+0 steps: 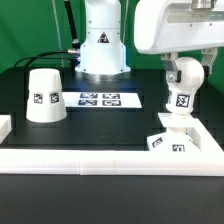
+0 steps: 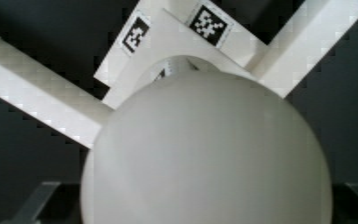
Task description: Assemble lamp
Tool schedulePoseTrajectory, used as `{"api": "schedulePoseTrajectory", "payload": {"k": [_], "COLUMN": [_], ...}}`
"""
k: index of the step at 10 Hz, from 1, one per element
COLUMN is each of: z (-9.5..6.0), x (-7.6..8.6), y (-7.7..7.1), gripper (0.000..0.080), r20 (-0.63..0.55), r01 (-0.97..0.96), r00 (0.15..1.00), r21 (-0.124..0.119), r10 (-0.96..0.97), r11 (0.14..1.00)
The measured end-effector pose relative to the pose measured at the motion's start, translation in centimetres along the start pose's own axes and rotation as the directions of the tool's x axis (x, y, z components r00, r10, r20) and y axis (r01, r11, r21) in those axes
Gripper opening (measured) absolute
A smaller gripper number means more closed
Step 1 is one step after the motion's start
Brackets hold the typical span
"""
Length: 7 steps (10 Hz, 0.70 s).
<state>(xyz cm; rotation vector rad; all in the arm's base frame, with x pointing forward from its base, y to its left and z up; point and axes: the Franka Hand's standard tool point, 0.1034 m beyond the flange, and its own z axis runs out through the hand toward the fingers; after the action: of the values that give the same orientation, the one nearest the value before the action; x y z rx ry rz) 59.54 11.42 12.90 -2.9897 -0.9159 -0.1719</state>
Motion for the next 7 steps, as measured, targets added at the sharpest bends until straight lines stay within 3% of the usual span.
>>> {"api": "schedulePoseTrajectory", "payload": {"k": [3, 7], "z": [0.00, -0.02], "x": [-0.08, -0.11], "y": [0.35, 0.50], "gripper": [0.0574, 0.0576], "r20": [-0.002, -0.002], "r01": [-0.052, -0.416], "r00": [0.999, 0.909], "r21": [0.001, 0.008], "r10": [0.052, 0.416], "r11": [0.999, 0.909]}}
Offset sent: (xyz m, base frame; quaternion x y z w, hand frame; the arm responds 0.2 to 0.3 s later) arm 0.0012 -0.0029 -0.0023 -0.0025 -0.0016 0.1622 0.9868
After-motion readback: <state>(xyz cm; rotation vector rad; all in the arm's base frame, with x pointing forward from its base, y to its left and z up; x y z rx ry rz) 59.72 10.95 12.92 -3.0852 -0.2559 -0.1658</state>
